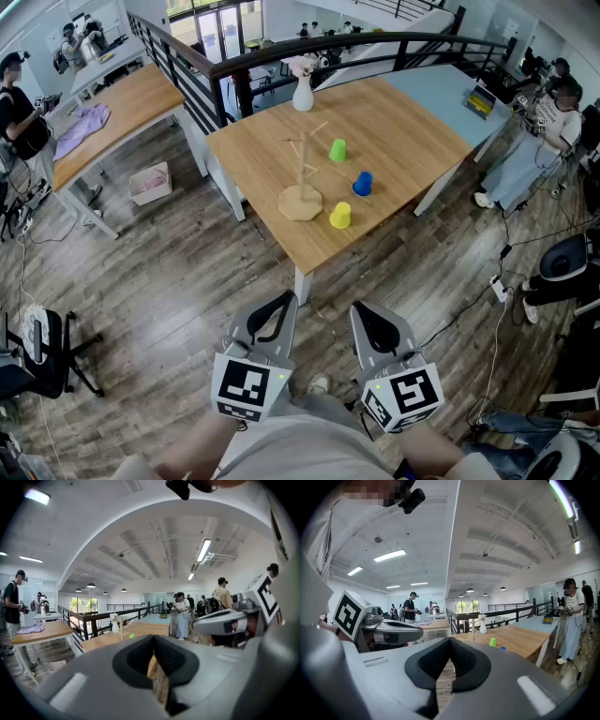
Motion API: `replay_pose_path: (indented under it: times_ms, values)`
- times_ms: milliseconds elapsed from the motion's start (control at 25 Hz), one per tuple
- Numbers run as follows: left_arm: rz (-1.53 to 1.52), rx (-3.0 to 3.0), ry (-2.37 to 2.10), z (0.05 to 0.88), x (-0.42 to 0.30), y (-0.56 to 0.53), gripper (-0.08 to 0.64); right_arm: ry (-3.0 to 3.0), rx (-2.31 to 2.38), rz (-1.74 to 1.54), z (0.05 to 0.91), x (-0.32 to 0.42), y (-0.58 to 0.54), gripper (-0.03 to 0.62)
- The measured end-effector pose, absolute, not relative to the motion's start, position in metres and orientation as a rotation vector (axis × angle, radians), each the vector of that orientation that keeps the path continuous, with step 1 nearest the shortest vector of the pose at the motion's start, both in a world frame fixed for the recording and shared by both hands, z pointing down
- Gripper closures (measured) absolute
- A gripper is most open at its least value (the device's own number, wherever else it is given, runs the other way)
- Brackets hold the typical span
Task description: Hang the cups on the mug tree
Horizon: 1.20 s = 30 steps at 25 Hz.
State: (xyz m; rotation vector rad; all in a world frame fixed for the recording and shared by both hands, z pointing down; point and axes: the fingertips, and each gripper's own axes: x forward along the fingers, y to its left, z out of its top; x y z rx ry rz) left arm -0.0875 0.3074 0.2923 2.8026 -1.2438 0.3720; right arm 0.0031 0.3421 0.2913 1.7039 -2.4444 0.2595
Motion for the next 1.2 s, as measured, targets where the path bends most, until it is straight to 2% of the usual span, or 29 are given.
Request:
replay_pose_path:
  times_ms: [1200]
  values:
    - [0.399, 2.705, -1.349, 0.322, -0.056, 0.314, 0.557, -2.501, 1.616, 0.294, 0.327, 0.033, 0.336, 0.592]
